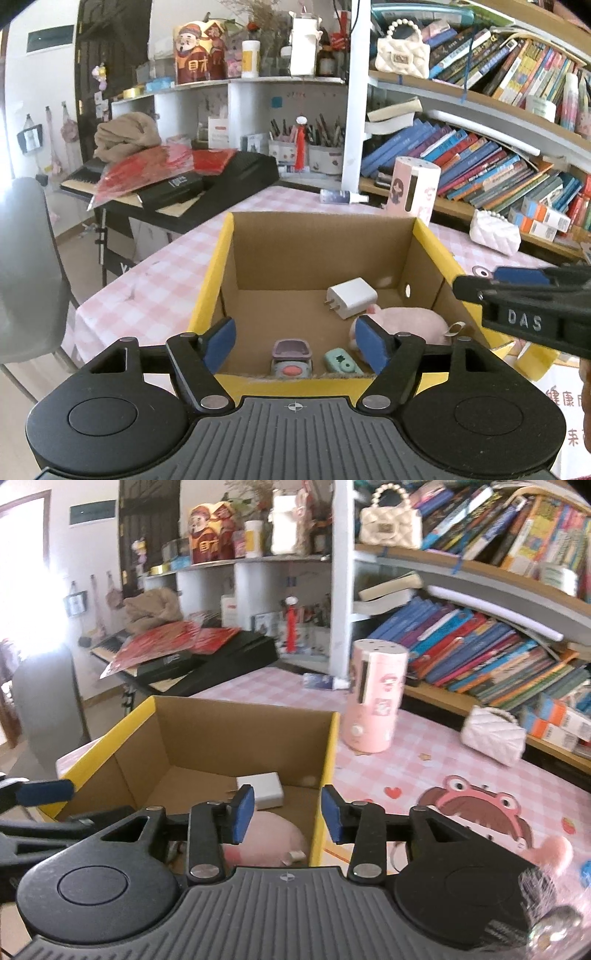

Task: Organize objects
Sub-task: 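Withdraw both tools from the yellow box toward the tape and blue item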

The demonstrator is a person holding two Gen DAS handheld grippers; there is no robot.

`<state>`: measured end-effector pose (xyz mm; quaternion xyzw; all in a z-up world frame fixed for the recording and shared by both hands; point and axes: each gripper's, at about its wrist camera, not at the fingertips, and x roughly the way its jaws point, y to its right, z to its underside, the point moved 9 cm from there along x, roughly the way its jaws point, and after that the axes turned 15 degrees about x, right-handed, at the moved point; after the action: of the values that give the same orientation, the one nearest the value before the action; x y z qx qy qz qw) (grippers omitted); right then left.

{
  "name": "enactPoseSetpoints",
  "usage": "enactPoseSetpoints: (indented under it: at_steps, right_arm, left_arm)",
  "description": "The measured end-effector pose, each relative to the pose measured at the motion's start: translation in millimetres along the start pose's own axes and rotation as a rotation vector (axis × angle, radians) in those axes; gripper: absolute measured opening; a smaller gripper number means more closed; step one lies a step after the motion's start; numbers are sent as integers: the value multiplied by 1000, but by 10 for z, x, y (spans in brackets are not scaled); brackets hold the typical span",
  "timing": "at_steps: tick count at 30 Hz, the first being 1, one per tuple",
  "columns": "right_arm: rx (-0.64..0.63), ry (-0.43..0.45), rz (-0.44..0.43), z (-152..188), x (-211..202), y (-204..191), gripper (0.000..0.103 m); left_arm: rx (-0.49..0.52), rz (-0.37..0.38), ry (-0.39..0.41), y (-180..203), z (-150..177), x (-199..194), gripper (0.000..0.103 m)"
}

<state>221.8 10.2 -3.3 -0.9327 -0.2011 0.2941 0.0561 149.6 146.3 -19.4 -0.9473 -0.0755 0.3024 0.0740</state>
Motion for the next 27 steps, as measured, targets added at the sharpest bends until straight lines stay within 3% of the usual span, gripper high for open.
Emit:
enactPoseSetpoints:
  at_steps: [5,8,14,27]
  right_arm:
    - [-1,-13,36,143,-80,-10,46]
    - [-9,-21,46,237,-147,-49,53]
    - [-23,-18,82,428,-313,-152,64]
    - [-16,-77,120,930,-715,-364,68]
  left_arm:
    - [-5,4,0,-36,81,-90,75]
    - [4,2,0,-50,149,-160,80]
    - [1,12,-12,-104,334,-337,80]
    - [8,45,-70,-181,752,-683,81]
